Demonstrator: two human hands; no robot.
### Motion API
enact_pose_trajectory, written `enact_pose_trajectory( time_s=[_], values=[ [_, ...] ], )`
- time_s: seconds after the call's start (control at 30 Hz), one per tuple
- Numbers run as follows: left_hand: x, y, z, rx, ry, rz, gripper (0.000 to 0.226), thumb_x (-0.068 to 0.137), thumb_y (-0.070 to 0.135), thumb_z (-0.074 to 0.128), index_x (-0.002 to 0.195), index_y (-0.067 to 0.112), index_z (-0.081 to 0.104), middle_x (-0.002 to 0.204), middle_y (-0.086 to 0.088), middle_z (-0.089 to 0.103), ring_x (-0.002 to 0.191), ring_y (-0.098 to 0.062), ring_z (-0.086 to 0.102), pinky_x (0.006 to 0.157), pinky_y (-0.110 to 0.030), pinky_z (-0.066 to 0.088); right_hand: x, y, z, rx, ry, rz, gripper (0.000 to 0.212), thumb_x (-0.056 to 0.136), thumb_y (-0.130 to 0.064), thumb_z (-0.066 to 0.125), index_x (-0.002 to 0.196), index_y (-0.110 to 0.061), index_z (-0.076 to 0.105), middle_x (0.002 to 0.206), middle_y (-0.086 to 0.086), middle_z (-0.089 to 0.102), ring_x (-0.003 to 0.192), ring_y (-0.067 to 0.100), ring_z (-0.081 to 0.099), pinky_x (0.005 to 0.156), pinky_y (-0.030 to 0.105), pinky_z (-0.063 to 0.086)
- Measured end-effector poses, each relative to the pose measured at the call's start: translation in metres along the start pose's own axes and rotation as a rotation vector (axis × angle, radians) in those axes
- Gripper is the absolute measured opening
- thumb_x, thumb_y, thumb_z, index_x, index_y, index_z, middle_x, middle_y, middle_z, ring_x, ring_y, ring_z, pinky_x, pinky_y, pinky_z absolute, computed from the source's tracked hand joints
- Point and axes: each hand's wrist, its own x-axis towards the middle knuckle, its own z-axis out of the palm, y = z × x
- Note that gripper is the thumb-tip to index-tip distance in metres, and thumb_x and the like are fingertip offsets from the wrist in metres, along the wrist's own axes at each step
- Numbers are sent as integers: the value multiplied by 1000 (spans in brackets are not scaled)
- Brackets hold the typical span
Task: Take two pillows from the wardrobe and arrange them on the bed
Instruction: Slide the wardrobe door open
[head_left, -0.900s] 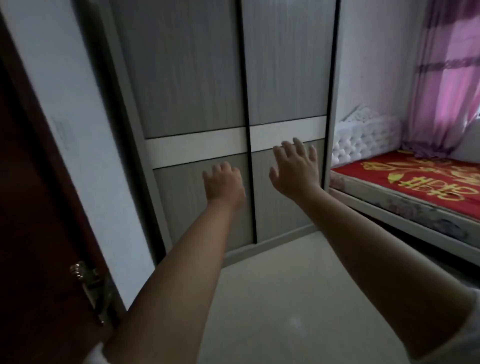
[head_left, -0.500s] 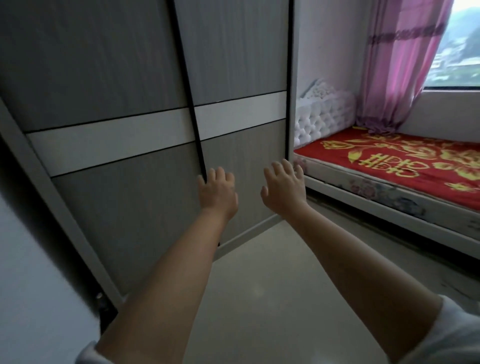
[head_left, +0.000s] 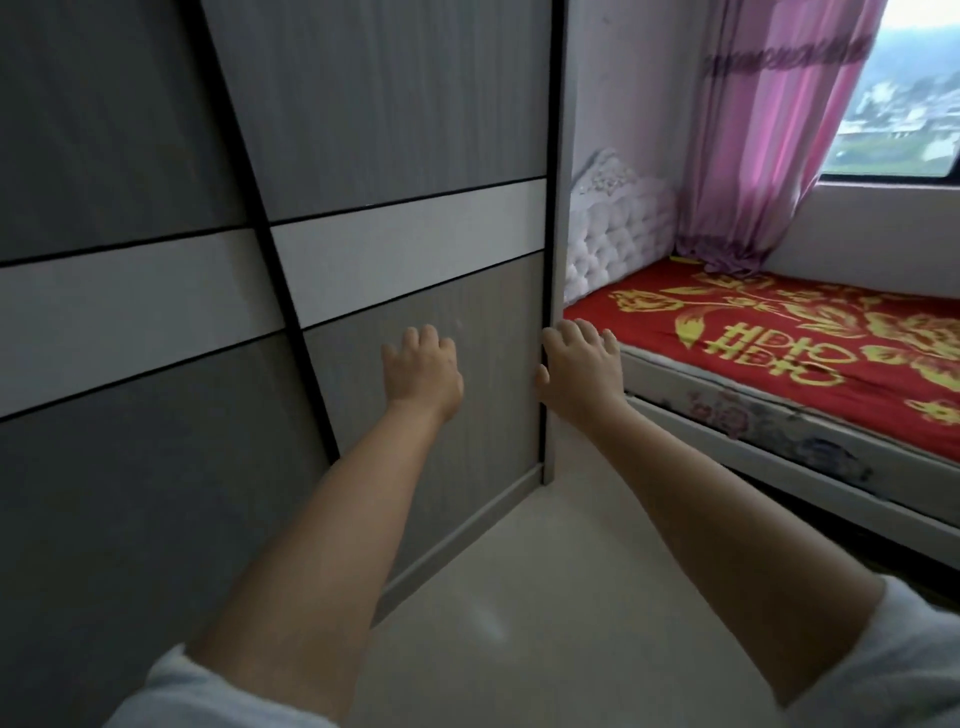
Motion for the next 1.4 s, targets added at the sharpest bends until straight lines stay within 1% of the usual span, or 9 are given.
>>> enact_pose_trajectory(
  time_s=[0.3,0.57,0.7,0.83,0.97,1.13,1.2,1.3,1.4],
  values=[
    [251,60,102,-75,-7,128,33,91,23,48,117,4,54,124,-15,52,117,-31,46,95,-40,40,200,115,88,-75,8,195,31,90,-24,49,116,-8,50,127,11,53,123,30,42,105,45,34],
    [449,100,176,-52,28,60,28,93,19,45,115,5,54,123,-12,52,114,-29,46,92,-39,40,407,197,168,-72,37,81,35,89,-23,50,121,-8,48,131,11,51,126,29,40,105,44,35],
    [526,96,186,-60,143,24,20,89,12,46,101,2,58,113,-14,57,104,-30,50,83,-38,41,505,210,194,9,115,-20,40,90,-23,49,127,-9,42,134,11,48,126,29,40,105,42,34],
    [591,76,180,-48,381,34,18,66,4,75,78,-6,66,95,-27,68,88,-37,66,74,-42,53,602,203,220,102,164,-165,53,93,-26,47,139,-9,28,147,13,33,137,29,27,113,43,24],
    [641,46,166,122,503,-27,30,58,13,81,81,-1,70,103,-26,71,96,-38,68,79,-57,51,679,183,230,151,304,-384,54,91,-25,54,138,-7,35,149,22,29,139,38,24,114,53,18],
    [665,8,178,362,631,-64,44,76,29,46,108,8,68,119,-17,67,110,-35,63,85,-67,43,739,153,243,141,586,-607,54,83,-36,43,122,0,53,126,32,55,118,49,48,99,66,32],
    [663,-4,185,433,681,-112,50,79,36,44,119,10,59,124,-16,64,116,-34,59,86,-67,43,750,144,252,175,681,-639,55,90,-42,32,125,-2,43,125,32,55,121,47,45,116,50,9],
    [655,-18,193,486,722,-204,55,83,40,41,128,9,42,129,-19,59,125,-30,38,90,-67,38,756,140,263,225,746,-641,57,94,-46,15,126,-3,34,125,31,55,120,47,46,115,38,-17],
    [646,-26,193,478,714,-279,58,84,39,39,131,6,36,131,-25,54,125,-31,30,93,-69,32,761,137,268,220,806,-674,59,86,-44,33,127,-2,35,127,31,54,121,49,44,116,54,4]
  ],
)
